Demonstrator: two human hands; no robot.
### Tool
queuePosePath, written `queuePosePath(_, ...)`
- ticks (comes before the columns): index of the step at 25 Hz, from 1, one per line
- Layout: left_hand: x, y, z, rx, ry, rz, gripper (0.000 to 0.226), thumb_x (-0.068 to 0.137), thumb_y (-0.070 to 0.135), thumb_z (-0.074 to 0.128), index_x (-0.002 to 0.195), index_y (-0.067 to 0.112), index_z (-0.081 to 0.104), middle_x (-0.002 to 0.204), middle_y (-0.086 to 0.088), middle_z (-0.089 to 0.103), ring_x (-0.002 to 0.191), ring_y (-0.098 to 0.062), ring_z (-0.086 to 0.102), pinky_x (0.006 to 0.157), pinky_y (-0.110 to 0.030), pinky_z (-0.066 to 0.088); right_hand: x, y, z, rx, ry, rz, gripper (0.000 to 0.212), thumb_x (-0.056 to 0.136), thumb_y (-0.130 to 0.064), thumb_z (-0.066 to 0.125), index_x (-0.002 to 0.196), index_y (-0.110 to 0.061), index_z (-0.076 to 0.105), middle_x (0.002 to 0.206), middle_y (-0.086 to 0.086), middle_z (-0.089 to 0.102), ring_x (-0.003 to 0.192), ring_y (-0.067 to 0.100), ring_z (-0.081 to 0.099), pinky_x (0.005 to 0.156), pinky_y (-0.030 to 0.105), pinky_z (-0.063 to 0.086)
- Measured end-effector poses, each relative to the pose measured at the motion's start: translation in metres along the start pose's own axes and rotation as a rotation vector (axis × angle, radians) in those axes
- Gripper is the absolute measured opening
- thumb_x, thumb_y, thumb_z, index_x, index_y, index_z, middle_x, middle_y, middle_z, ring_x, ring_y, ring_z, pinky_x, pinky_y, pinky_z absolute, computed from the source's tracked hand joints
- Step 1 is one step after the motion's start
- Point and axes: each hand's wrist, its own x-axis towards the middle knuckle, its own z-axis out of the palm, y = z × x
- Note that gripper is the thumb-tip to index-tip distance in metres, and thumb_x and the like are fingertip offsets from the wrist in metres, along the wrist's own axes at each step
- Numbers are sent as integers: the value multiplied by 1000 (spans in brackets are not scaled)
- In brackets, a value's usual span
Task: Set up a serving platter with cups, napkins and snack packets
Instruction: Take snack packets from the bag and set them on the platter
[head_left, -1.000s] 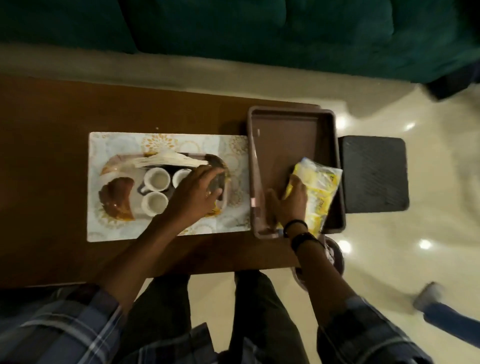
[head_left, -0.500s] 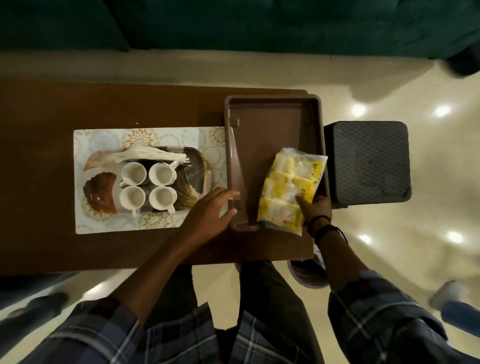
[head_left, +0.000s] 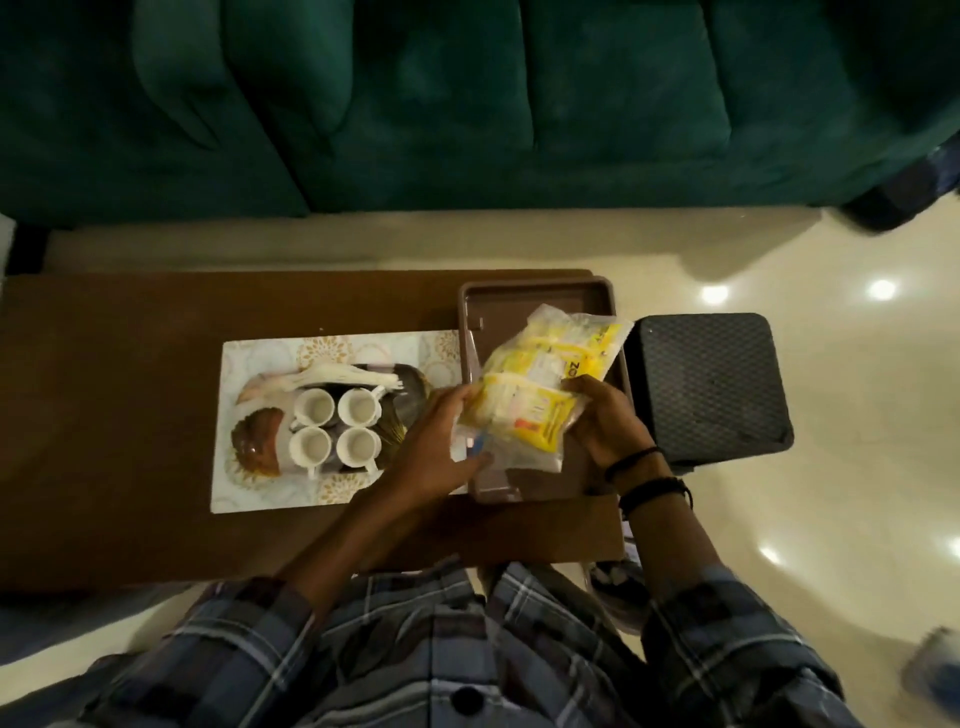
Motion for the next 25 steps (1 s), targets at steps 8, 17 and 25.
queuePosePath(8,-21,43,-49,-398,67,-70,32,82,14,72,110,20,58,101,2,67,92,-20,65,68,-21,55,-60,-9,47,297,-213,-46,61,83,-15,57,141,-3,43,136,13,53,115,34,54,101,37,41)
queuePosePath(17,-9,128,-84,-723,165,-109,29,87,2,61,116,5,60,116,-19,66,97,-29,69,88,-43,57,-96,-13,65,288,-242,-243,45,85,-38,52,125,-17,55,136,8,56,125,26,53,100,44,45)
queuePosePath(25,-7,165,-98,-965,135,-51,18,90,19,57,93,5,68,85,-15,76,81,-24,73,75,-29,59,-105,-10,104,-792,96,-852,93,73,-21,82,147,-12,27,147,5,41,131,18,43,106,37,43)
